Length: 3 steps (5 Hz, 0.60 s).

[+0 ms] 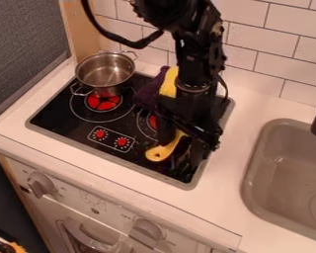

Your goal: Grab the yellow brush and put it beneath the silver pot on the left burner

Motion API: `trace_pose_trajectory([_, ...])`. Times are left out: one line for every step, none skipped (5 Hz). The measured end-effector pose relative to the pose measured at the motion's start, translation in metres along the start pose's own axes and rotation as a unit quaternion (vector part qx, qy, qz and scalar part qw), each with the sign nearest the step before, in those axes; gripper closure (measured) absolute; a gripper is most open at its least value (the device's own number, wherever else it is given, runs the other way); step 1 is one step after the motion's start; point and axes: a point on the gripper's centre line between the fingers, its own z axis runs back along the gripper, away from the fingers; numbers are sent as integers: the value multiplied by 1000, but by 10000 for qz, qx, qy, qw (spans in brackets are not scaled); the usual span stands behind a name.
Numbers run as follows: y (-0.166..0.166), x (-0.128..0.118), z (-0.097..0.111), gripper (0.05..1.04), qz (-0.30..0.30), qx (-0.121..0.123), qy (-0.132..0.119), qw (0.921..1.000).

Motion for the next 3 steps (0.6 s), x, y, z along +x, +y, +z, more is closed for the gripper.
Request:
trace_pose_trajectory([7,1,-1,83,44,54,31,10000])
trace_pose_trajectory([13,0,-4,141,129,62,81,9999])
trace_pose_trajectory([17,-1,-6,415,197,33,125,9997])
